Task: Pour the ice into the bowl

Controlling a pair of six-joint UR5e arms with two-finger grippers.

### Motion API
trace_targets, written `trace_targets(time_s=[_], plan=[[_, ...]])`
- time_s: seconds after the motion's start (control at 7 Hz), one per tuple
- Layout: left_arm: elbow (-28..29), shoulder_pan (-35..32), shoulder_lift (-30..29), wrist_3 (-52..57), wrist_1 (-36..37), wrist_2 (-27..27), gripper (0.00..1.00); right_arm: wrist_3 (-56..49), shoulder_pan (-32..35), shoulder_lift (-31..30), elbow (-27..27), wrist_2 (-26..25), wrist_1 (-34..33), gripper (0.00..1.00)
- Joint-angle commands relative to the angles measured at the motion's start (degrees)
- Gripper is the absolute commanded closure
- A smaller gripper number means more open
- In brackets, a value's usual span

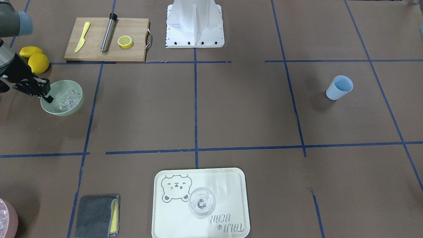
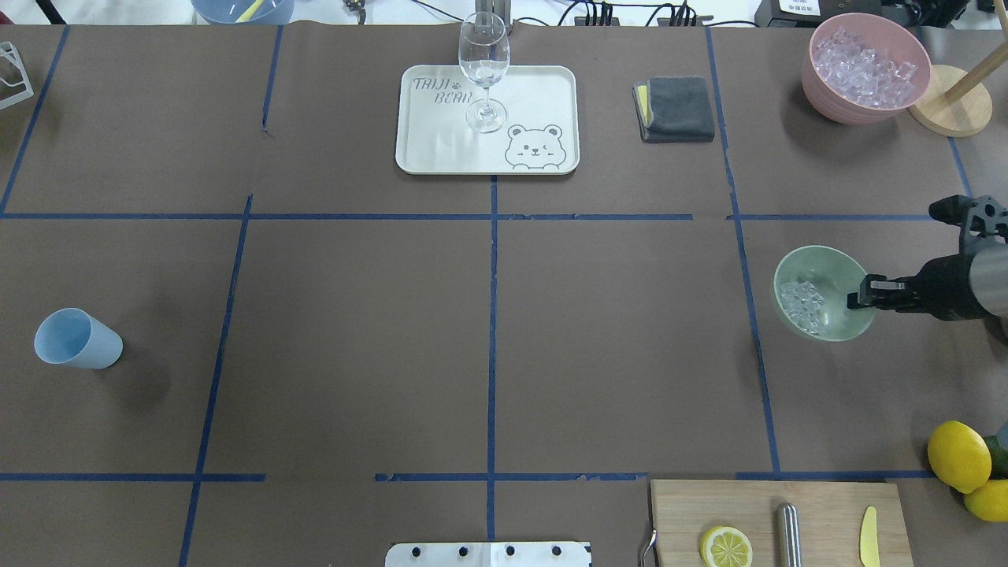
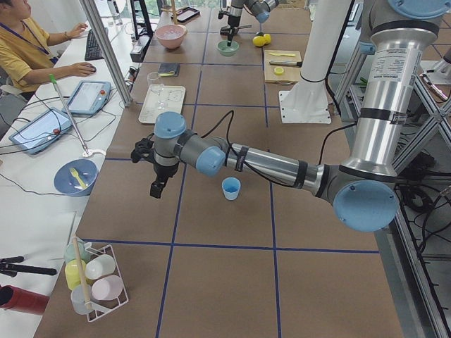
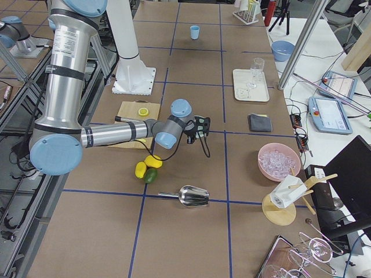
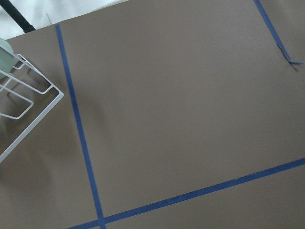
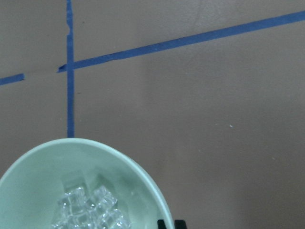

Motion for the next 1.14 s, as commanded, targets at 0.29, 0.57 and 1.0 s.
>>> trace_targets(time_s=[0.29, 0.57, 1.0], plan=[[1.43, -1.16, 4.15, 1.18, 3.08, -5.82, 0.00, -0.39, 0.02, 2.11, -6.11, 0.31, 3.77, 1.00], [1.17, -1.07, 4.06, 0.92, 2.99, -5.82, 0.00, -0.22, 0.01, 5.19, -9.61, 0.66, 3.68, 1.00], [1.08, -1.07, 4.06, 0.74, 3.08, -5.82, 0.00, -0.57, 1.76, 4.59, -9.02, 3.82, 3.86, 0.00]])
